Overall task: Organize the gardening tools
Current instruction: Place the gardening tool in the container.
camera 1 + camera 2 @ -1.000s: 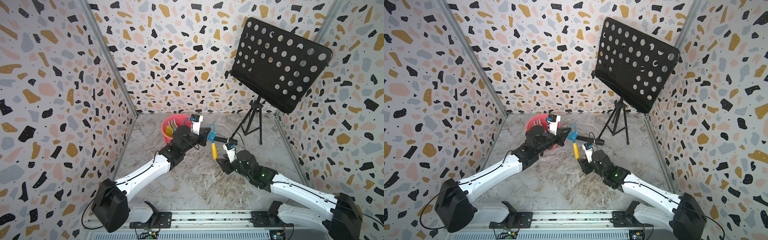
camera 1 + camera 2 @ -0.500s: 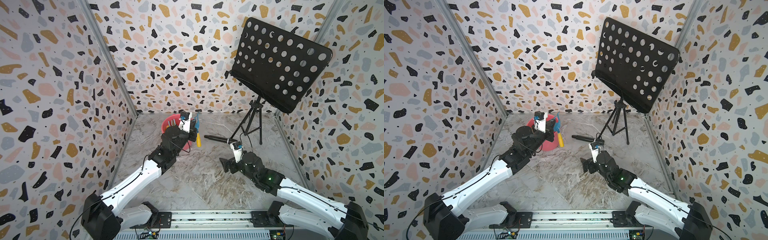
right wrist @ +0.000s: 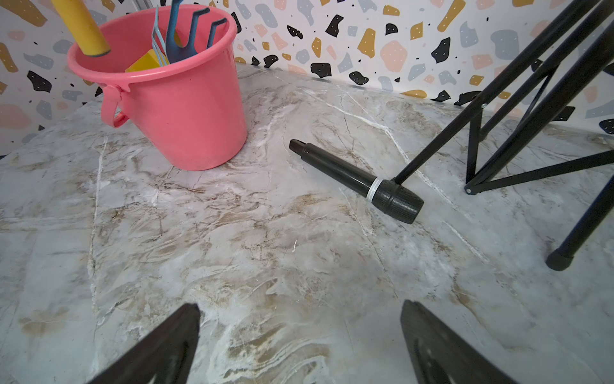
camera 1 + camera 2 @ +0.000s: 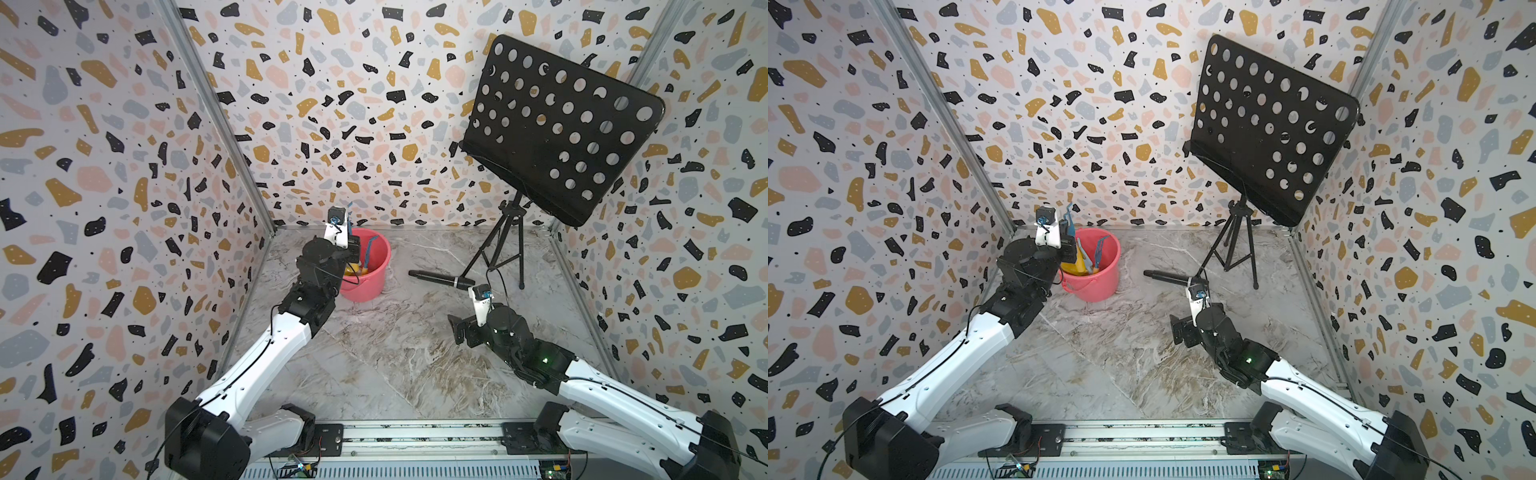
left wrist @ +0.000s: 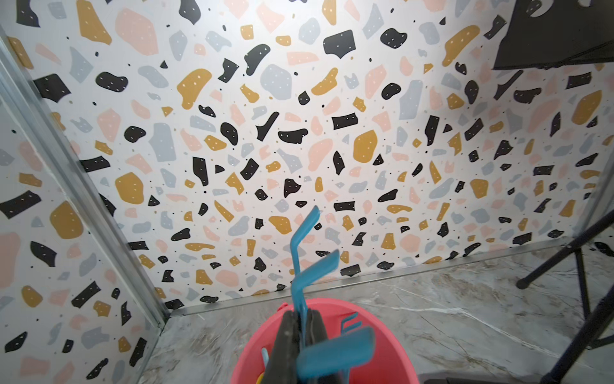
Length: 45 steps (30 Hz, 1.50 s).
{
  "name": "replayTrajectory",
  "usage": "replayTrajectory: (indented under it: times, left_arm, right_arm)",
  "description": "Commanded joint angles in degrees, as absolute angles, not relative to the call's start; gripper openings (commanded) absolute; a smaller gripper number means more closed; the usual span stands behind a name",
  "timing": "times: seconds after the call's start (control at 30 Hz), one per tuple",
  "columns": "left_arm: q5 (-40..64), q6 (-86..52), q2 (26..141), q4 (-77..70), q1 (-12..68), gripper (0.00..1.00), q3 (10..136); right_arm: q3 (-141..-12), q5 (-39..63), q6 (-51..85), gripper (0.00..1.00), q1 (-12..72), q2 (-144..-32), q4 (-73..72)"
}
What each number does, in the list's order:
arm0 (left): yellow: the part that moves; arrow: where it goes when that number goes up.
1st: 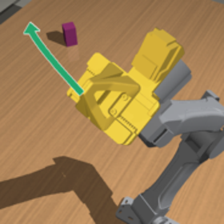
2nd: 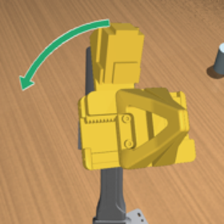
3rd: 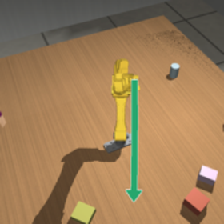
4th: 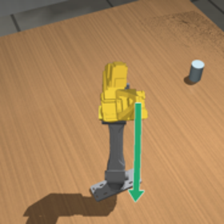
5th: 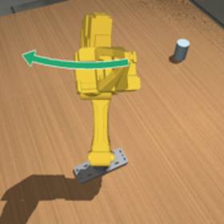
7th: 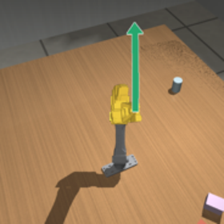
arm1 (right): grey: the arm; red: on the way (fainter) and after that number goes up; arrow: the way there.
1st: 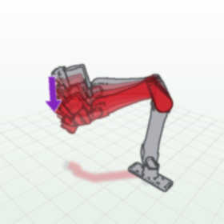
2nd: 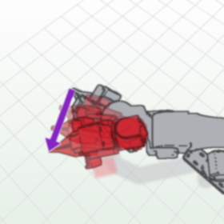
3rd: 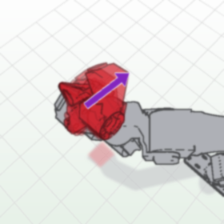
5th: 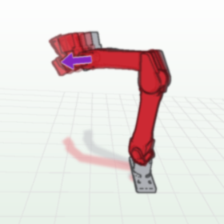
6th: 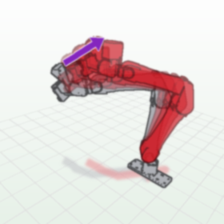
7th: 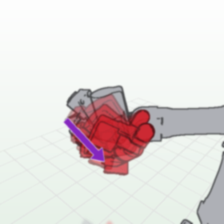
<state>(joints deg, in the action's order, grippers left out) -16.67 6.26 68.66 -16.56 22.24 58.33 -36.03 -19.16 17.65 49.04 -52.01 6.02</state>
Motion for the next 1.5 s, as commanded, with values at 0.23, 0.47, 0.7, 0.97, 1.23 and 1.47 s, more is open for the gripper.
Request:
replayTrajectory:
  times: [0.23, 0.47, 0.7, 0.97, 1.23, 1.47]
  left_arm:
    - [-18.6, 6.0, 75.9, -27.5, 20.7, 0.00, 59.3]
    - [-20.8, 1.7, 81.9, -30.8, 20.6, 0.00, 57.5]
    - [-21.9, -3.0, 84.0, -31.4, 20.6, 0.00, 53.5]
    - [-21.3, -4.9, 85.0, -30.4, 20.6, 0.46, 52.1]
    - [-22.6, -4.3, 79.9, -23.6, 20.6, 1.00, 53.8]
    - [-21.5, -4.4, 70.8, -15.2, 20.5, 1.00, 53.2]
  right_arm:
    - [-36.5, -21.4, 18.3, 1.00, 49.1, -51.3, 7.7]
    - [-37.7, -24.1, 19.5, 1.00, 49.0, -50.8, 11.7]
    - [-37.6, -25.8, 19.7, 1.00, 49.0, -50.5, 12.5]
    - [-37.6, -27.1, 19.5, 1.00, 49.0, -49.7, 13.6]
    - [-37.6, -30.4, 18.5, 1.00, 48.7, -49.8, 13.2]
    - [-39.4, -36.9, 18.3, 1.00, 47.7, -51.3, 16.2]
